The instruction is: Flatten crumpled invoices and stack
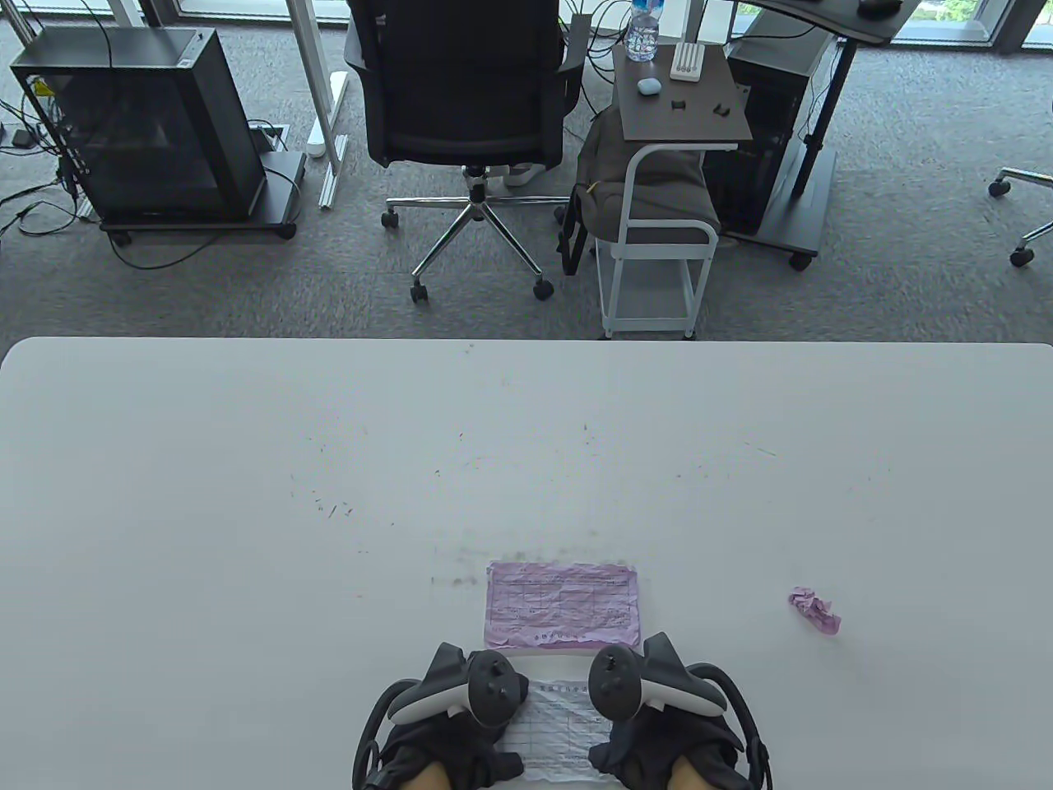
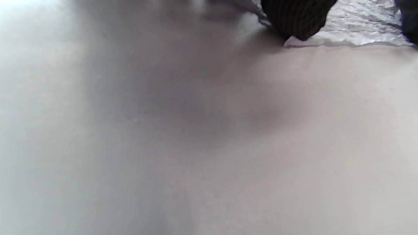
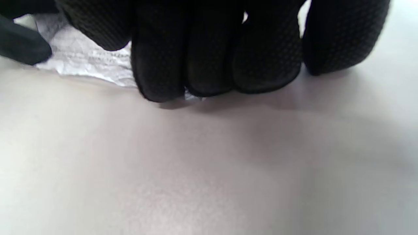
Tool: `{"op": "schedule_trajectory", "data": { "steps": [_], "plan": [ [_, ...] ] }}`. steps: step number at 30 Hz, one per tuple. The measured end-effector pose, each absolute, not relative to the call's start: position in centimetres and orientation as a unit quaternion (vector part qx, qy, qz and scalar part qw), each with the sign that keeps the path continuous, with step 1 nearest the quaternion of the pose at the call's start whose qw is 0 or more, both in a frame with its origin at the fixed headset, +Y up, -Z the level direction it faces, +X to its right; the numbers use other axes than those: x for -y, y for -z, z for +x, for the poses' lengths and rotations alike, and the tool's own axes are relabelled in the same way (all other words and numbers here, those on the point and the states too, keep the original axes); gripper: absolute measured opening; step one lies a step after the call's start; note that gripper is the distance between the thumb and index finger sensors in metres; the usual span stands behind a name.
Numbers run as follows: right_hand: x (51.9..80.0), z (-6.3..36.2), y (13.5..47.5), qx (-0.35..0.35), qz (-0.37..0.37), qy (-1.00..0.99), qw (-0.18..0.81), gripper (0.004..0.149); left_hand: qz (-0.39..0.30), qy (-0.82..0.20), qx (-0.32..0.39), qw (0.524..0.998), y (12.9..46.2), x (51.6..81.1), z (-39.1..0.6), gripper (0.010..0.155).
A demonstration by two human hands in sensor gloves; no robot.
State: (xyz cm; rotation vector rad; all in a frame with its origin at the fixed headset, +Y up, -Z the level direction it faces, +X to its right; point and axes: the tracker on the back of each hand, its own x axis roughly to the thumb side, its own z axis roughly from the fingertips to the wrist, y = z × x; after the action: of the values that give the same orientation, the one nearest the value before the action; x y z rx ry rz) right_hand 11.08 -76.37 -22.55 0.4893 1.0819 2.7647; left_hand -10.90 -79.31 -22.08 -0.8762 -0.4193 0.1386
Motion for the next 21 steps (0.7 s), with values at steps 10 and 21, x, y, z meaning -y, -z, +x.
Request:
{"op": "schedule_trajectory", "data": {
  "steps": [10, 21],
  "plan": [
    [73.4, 8.8, 21.6, -0.141, 0.268, -0.943, 0.138, 0.045, -0.420, -0.069, 0.204, 0.881, 22.2, 79.4, -11.0, 0.080],
    [76.8, 3.8, 20.3, -0.230, 0.284, -0.931, -0.013, 0.061, -0.423, -0.067, 0.200, 0.881, 22.2, 79.3, -11.0, 0.080]
  ]
}}
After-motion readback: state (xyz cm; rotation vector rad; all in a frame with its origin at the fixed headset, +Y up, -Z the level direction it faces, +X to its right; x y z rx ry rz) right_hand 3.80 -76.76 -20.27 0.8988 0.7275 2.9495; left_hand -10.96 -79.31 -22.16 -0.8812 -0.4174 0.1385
